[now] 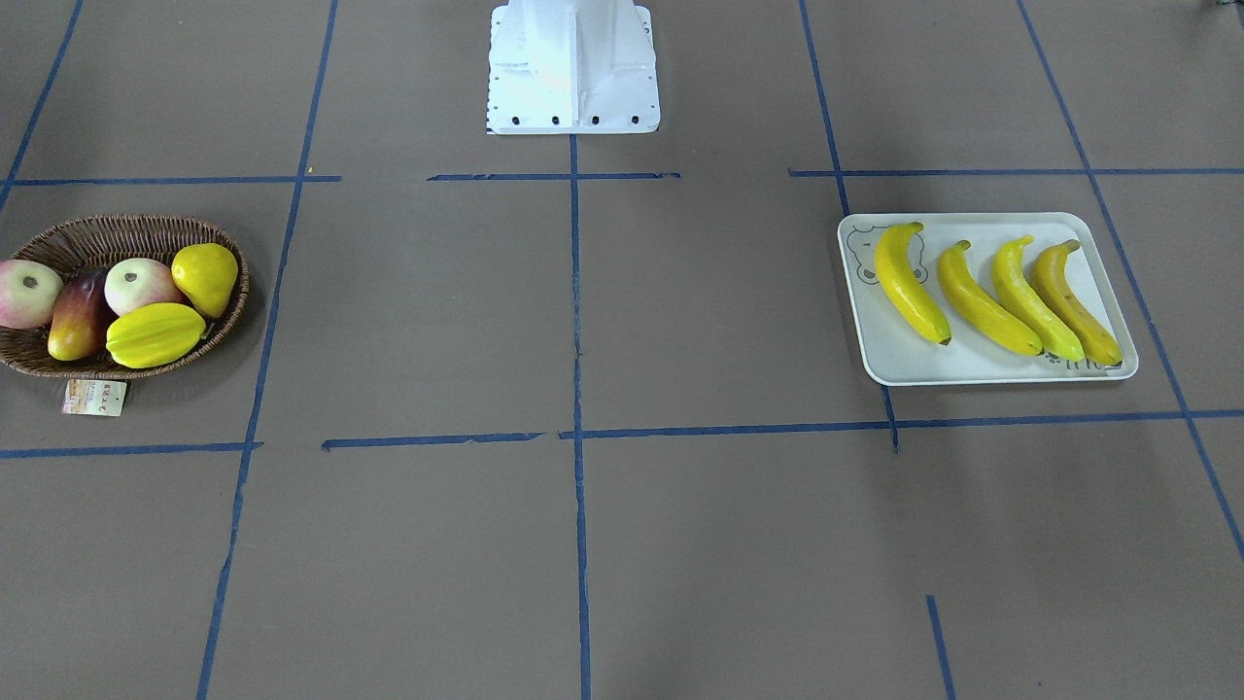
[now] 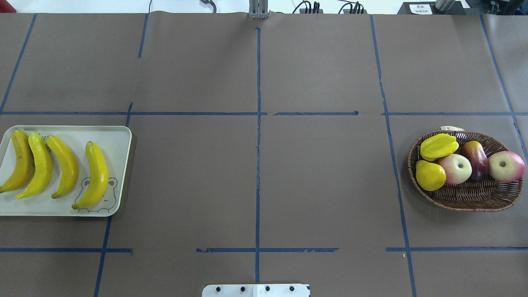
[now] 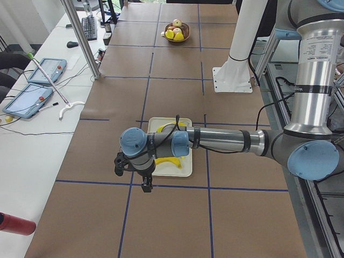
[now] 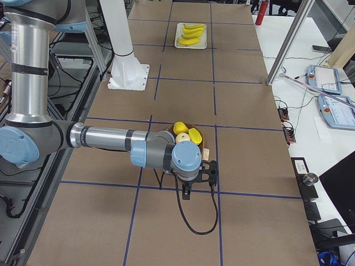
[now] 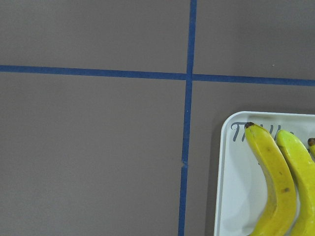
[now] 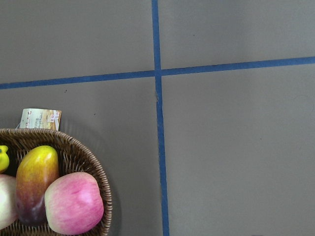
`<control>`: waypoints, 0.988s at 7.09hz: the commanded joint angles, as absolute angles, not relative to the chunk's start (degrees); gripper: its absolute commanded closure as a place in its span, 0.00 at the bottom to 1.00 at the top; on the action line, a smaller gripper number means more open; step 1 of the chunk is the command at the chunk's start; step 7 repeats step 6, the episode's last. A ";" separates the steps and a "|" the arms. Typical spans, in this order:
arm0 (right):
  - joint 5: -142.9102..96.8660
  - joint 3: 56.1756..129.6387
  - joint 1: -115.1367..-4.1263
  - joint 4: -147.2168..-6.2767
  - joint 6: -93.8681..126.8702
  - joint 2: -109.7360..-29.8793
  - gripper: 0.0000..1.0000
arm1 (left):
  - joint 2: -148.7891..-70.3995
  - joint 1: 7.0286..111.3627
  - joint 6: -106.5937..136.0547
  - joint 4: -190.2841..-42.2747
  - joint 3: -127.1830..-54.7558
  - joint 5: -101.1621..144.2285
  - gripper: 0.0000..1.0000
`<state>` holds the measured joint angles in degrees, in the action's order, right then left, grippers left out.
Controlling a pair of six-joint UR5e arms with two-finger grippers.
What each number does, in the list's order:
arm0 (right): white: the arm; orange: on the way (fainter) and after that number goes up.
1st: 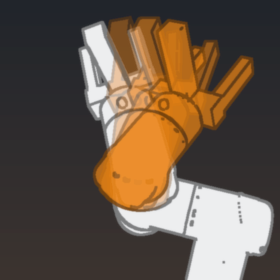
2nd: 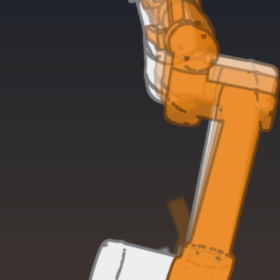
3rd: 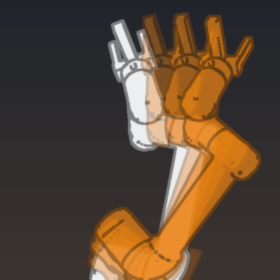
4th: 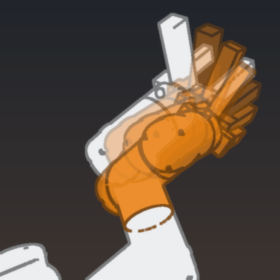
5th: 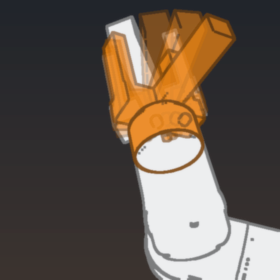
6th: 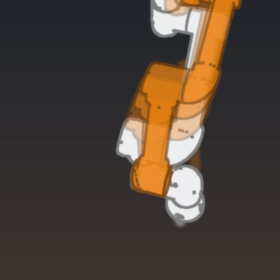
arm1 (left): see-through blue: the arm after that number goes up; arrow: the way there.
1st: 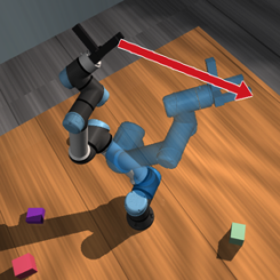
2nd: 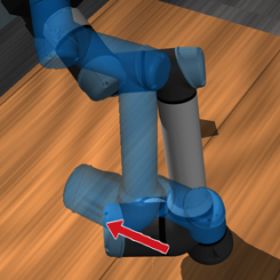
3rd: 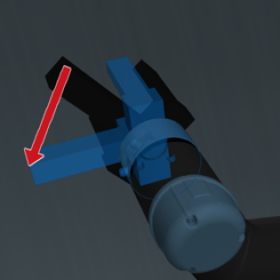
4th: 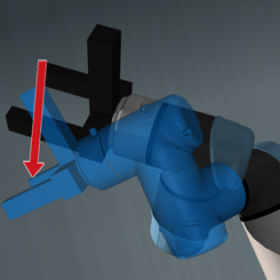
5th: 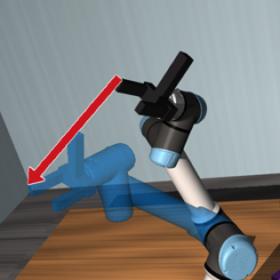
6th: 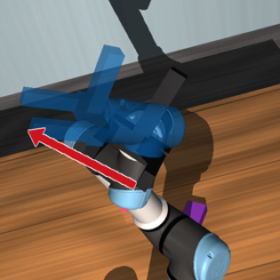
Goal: Transfer all bananas from basket to plate
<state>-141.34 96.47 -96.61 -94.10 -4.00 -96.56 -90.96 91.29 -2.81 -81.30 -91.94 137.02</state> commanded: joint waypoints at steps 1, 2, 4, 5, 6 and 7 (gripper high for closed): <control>-140.80 96.86 -96.68 -95.71 -4.39 -96.24 0.00 | -90.97 91.23 -2.81 -81.30 -91.93 137.02 0.00; -140.80 96.77 -96.68 -95.63 -4.57 -96.24 0.00 | -90.97 91.23 -2.81 -81.30 -91.93 137.02 0.00; -140.80 96.77 -96.68 -95.62 -4.83 -96.15 0.00 | -91.05 91.14 -2.72 -81.30 -91.76 137.02 0.00; -140.71 96.77 -96.68 -95.54 -4.92 -96.15 0.00 | -91.05 91.23 -2.81 -81.30 -91.67 137.02 0.00; -140.80 96.77 -96.68 -95.54 -4.83 -96.15 0.00 | -91.05 91.23 -2.81 -81.30 -91.67 137.02 0.00; -140.80 96.77 -96.68 -95.54 -4.83 -96.15 0.00 | -91.05 91.23 -2.81 -81.30 -91.67 137.02 0.00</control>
